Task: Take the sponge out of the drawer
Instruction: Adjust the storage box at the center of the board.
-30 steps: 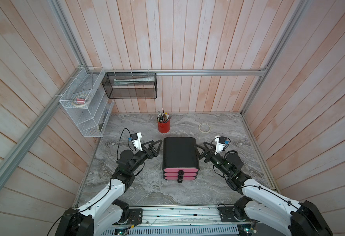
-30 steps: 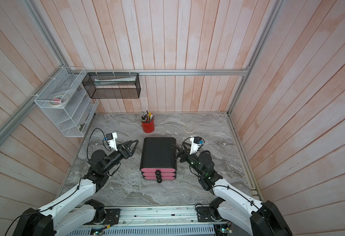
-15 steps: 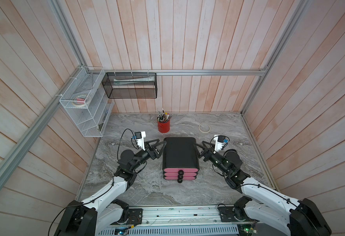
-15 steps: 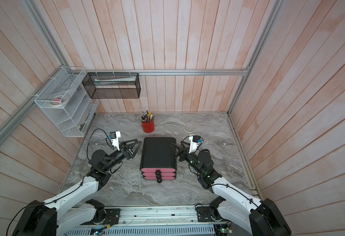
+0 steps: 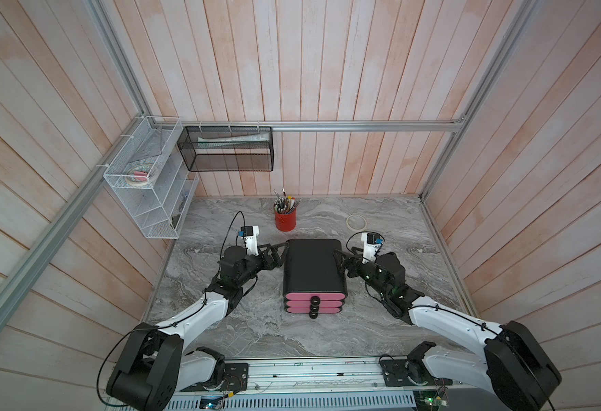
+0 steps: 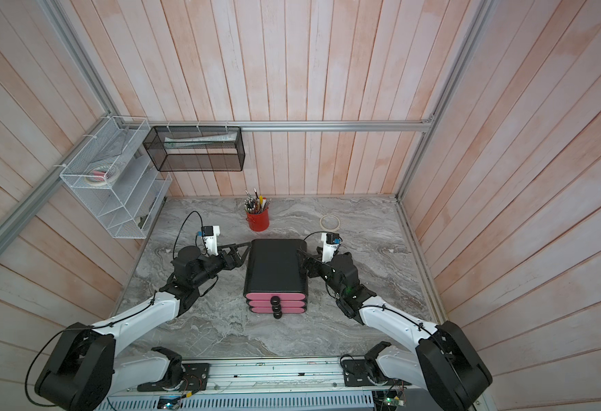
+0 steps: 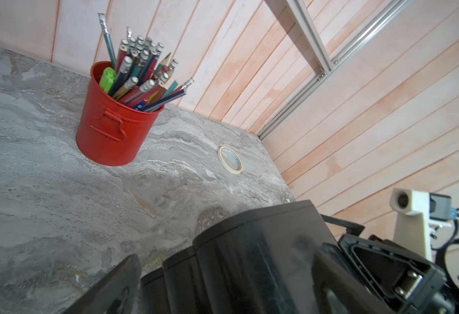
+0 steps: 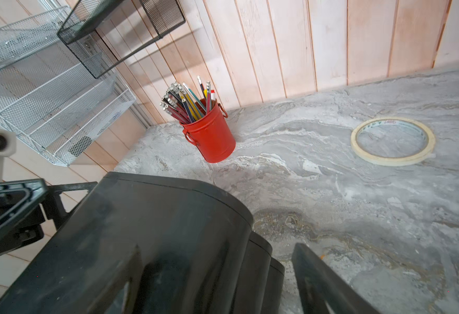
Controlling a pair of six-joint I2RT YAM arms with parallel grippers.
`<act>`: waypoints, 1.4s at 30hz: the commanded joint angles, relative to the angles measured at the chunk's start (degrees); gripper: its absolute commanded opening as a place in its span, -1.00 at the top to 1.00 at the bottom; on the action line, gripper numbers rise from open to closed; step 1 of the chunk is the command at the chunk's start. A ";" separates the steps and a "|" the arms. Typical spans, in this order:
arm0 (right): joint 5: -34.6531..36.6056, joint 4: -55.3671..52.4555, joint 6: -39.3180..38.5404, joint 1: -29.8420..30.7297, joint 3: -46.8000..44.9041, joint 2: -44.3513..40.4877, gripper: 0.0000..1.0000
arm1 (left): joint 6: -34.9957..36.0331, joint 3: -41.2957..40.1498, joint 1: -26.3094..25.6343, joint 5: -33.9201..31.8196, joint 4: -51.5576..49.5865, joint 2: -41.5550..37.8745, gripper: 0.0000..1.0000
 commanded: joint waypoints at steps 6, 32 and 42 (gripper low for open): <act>0.52 1.18 -5.35 -2.31 -2.98 -3.82 -0.79 | -2.31 -1.37 -0.05 -4.62 6.13 3.57 -1.00; -7.32 -5.01 4.04 0.30 1.05 -3.29 -0.57 | -0.78 -10.56 -1.73 -1.88 11.60 -6.44 -0.99; -9.65 -4.49 0.88 1.41 -6.82 -11.66 -0.56 | 0.09 -8.73 -3.97 1.41 3.05 -9.30 -0.83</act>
